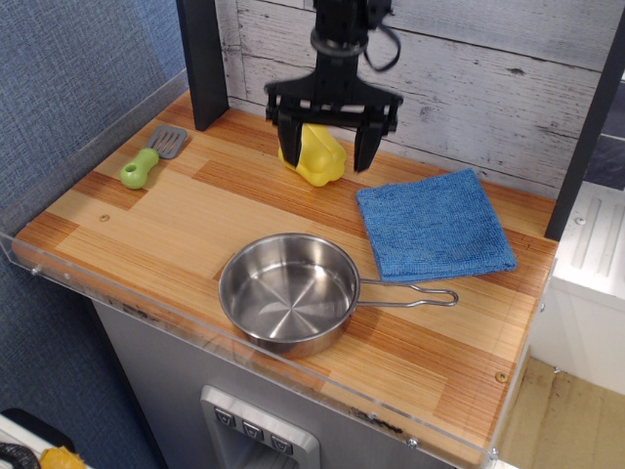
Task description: Put the butter in the pot.
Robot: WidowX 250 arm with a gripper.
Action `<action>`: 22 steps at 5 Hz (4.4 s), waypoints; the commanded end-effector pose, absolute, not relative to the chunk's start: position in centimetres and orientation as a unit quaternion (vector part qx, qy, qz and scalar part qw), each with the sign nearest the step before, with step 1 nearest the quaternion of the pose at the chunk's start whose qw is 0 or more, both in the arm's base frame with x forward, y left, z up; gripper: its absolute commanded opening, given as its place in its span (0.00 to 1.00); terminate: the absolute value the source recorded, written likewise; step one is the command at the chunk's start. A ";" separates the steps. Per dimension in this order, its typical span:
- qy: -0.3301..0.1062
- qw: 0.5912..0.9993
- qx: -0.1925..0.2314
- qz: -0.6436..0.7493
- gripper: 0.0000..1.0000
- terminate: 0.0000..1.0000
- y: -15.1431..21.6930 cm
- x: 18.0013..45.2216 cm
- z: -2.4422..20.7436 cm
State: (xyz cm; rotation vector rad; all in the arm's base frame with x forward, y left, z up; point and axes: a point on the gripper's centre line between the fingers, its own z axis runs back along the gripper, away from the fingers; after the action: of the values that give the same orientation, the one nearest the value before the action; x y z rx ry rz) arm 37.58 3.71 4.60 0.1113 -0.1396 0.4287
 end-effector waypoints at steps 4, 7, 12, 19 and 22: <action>-0.124 0.953 0.033 0.276 1.00 0.00 5.7 40.1 5.2; -0.103 0.952 0.038 0.284 1.00 0.00 6.8 39.9 2.3; -0.137 0.981 -0.042 0.134 0.00 0.00 5.2 37.4 6.8; -0.104 0.994 -0.038 0.010 0.00 0.00 1.0 26.0 7.2; -0.069 0.997 -0.024 0.004 0.00 0.00 0.8 23.5 3.4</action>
State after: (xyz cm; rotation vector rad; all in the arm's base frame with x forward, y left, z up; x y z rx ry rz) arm 23.27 0.35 2.62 -0.0475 -0.1112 0.0144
